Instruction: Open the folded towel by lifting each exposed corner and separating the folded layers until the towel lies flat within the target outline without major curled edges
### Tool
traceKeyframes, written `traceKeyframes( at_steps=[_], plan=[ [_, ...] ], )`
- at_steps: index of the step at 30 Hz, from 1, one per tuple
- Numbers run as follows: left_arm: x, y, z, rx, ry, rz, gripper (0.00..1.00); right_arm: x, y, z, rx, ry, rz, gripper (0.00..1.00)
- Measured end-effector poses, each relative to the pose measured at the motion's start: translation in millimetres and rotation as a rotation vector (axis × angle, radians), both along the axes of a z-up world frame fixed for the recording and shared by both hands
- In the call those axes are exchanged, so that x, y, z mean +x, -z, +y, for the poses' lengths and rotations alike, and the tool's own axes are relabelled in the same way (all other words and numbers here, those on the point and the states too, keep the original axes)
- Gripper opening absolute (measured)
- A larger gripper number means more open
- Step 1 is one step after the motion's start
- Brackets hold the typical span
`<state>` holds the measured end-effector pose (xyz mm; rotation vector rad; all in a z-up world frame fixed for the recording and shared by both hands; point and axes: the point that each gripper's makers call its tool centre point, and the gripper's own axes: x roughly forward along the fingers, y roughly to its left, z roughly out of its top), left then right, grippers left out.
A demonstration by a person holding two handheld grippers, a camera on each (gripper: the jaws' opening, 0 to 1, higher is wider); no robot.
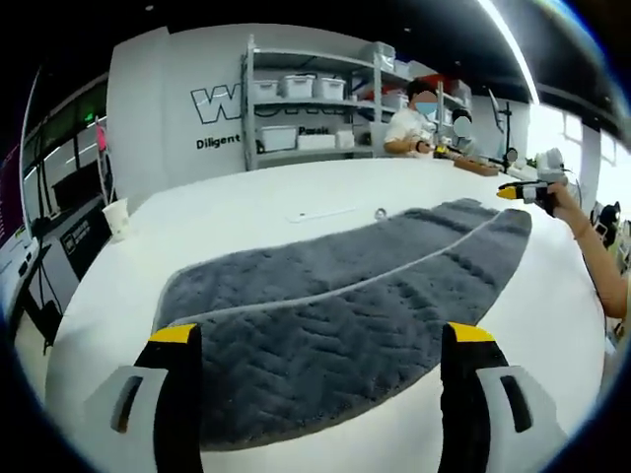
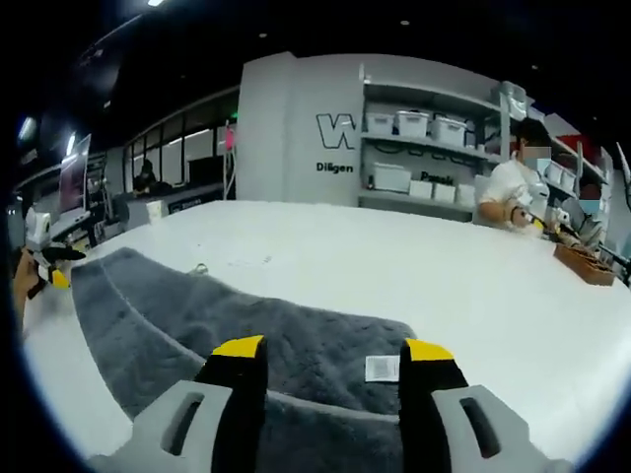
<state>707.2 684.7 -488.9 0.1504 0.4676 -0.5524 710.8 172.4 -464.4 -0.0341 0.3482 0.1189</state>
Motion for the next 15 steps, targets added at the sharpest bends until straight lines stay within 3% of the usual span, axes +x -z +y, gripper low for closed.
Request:
traceKeyframes(
  at_steps=[5, 10, 15],
  plan=[
    [-1.8, -1.0, -1.9, -0.002, 0.001, 0.000, 0.99, 23.1, 4.7, -18.8, -0.011, 0.040, 0.023, 0.32],
    [-4.0, 0.4, -4.1, 0.011, -0.004, 0.000, 0.99, 42.8, 19.2, -28.3, 0.007, 0.051, 0.071, 0.32],
    [-6.7, 4.9, -8.3, 0.016, 0.004, 0.016, 0.99, 55.8, 45.3, -29.1, -0.002, 0.046, 0.135, 0.32]
  ],
)
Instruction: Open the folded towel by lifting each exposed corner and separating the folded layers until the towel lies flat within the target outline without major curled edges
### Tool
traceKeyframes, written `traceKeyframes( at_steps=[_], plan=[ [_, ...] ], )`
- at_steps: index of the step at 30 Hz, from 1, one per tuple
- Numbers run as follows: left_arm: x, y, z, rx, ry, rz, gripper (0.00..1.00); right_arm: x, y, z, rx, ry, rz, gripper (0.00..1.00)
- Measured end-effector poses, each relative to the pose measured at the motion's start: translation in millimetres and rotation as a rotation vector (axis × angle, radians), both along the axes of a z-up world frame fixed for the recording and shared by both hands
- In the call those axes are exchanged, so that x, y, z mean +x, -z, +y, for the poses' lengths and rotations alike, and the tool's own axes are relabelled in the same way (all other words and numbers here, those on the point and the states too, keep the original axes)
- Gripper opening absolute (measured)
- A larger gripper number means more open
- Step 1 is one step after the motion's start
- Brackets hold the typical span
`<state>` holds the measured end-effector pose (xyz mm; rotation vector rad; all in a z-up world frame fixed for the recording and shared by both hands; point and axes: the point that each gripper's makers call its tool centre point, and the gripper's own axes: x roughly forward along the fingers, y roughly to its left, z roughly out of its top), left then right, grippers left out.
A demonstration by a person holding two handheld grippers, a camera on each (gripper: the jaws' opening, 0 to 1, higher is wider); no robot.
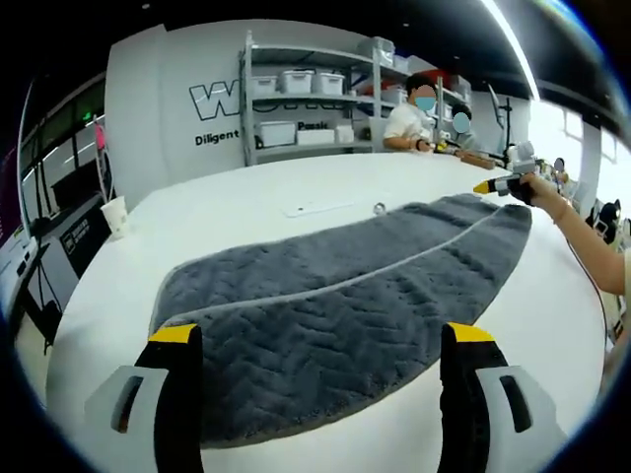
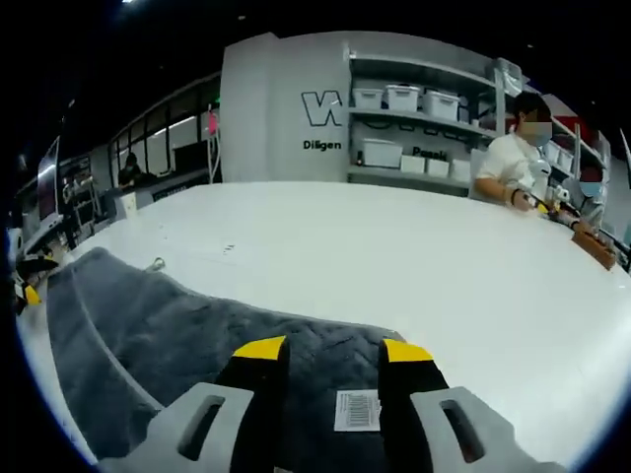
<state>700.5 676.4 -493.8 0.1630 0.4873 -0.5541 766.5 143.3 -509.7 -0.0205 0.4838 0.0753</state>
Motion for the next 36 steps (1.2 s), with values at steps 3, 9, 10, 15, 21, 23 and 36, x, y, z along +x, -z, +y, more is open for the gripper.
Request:
traceKeyframes(
  at_steps=[3, 9, 10, 15, 21, 23, 36],
  plan=[
    [-1.3, 0.0, -1.8, 0.000, 0.001, -0.002, 0.99, 2.2, 12.0, -5.2, 0.006, 0.032, 0.040, 0.37],
    [-2.3, 1.8, -3.3, 0.014, 0.010, 0.003, 0.99, 2.7, 27.1, -16.7, -0.021, 0.051, 0.068, 0.39],
    [-2.1, 2.3, -4.0, 0.013, 0.010, 0.002, 0.99, 3.4, 27.2, -19.8, -0.022, 0.056, 0.063, 0.39],
    [-5.7, 8.5, -7.6, 0.022, 0.022, 0.025, 0.99, 7.7, 26.2, -25.5, -0.010, 0.084, 0.046, 0.38],
    [-5.2, 2.9, -3.5, 0.018, 0.016, 0.011, 0.99, 9.4, 26.0, -27.7, -0.014, 0.092, 0.060, 0.39],
    [-4.0, 0.5, -1.5, 0.010, 0.012, 0.005, 0.99, 8.4, 24.1, -28.9, -0.015, 0.096, 0.065, 0.39],
    [-3.8, -9.1, -5.3, -0.029, 0.040, -0.024, 0.98, 12.0, 16.4, -49.0, -0.176, 0.122, 0.098, 0.55]
  ],
)
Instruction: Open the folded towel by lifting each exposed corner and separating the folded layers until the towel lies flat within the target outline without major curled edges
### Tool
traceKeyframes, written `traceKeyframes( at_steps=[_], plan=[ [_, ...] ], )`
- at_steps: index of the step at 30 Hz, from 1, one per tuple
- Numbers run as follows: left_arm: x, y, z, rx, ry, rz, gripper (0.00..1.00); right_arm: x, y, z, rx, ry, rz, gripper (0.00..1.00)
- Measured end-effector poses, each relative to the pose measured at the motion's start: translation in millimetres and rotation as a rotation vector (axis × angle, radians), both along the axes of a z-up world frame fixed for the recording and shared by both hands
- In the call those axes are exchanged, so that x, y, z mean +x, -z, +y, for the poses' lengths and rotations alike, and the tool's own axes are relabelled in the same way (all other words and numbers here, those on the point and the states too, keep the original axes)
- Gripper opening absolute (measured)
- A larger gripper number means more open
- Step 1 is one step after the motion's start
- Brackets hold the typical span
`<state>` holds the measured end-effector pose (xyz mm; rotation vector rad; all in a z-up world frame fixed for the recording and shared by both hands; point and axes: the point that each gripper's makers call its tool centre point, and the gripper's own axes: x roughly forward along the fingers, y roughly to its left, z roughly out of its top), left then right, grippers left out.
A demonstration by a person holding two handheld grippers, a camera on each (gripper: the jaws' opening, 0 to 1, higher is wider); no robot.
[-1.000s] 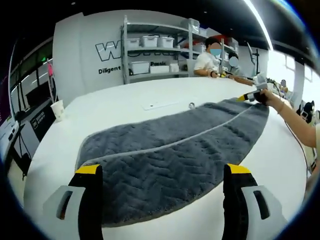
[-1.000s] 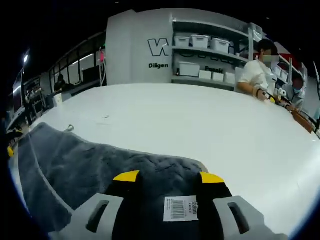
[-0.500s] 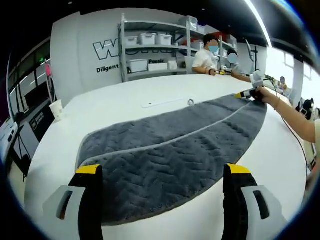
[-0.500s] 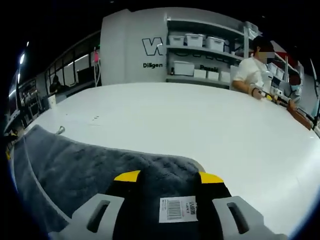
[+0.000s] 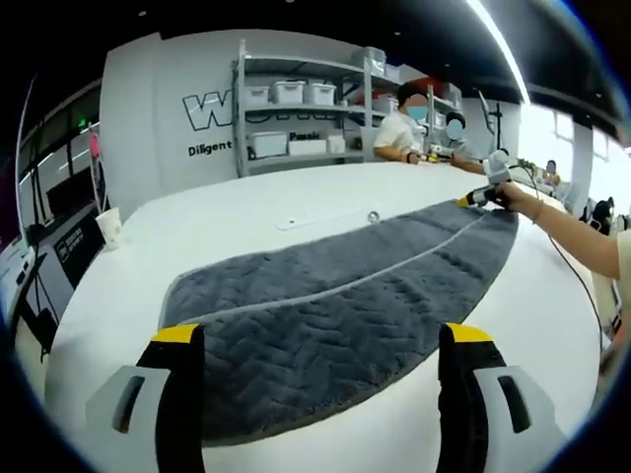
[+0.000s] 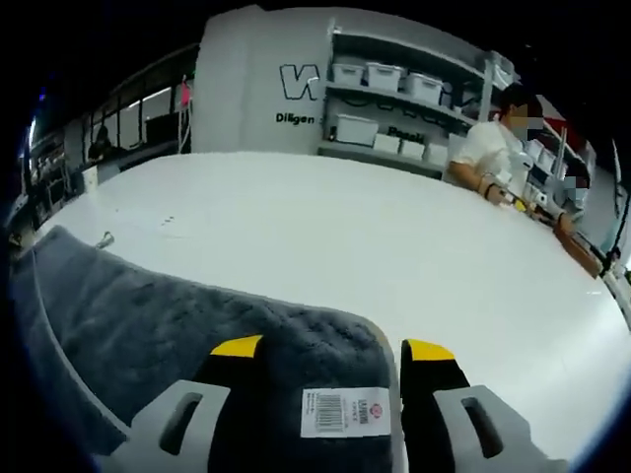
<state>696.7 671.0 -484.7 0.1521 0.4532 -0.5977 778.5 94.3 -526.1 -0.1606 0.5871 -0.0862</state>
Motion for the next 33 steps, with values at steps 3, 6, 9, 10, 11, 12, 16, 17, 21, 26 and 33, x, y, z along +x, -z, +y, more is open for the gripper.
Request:
traceKeyframes(
  at_steps=[3, 6, 9, 10, 11, 12, 16, 17, 21, 26, 33],
  plan=[
    [3.0, 0.9, 4.6, 0.003, -0.002, 0.008, 0.98, -6.6, -9.5, 3.3, -0.004, 0.005, 0.008, 0.56],
    [6.4, -0.1, 9.9, 0.004, -0.002, 0.014, 0.98, -18.5, -14.0, 9.4, -0.006, 0.006, 0.020, 0.63],
    [6.2, -2.9, 11.9, -0.002, -0.004, 0.011, 0.98, -28.5, -21.7, 24.2, -0.014, -0.045, 0.013, 0.71],
    [6.4, -4.1, 12.5, -0.007, -0.004, 0.008, 0.98, -32.5, -25.3, 30.9, 0.000, -0.052, 0.000, 0.74],
    [7.6, -5.0, 13.5, -0.017, -0.009, 0.006, 0.98, -34.7, -27.3, 36.6, 0.014, -0.068, -0.009, 0.76],
    [8.3, -5.5, 14.1, -0.025, -0.011, 0.005, 0.98, -37.5, -29.6, 41.6, 0.024, -0.078, -0.014, 0.78],
    [8.3, -4.6, 14.4, -0.049, -0.006, 0.011, 0.97, -54.2, -42.2, 69.0, 0.016, -0.142, -0.030, 0.86],
    [6.7, -4.9, 14.2, -0.052, -0.006, 0.012, 0.97, -57.2, -43.3, 73.9, 0.013, -0.155, -0.027, 0.87],
    [5.2, -8.1, 17.0, -0.048, -0.017, 0.001, 0.97, -72.8, -45.9, 107.3, 0.010, -0.236, -0.012, 0.94],
    [4.1, -7.5, 24.6, -0.041, -0.050, -0.001, 0.97, -89.8, -41.7, 148.7, 0.027, -0.311, 0.000, 0.99],
    [5.9, -5.0, 36.6, -0.034, -0.092, 0.007, 0.97, -105.4, -29.4, 186.5, 0.087, -0.381, 0.014, 0.99]
  ],
)
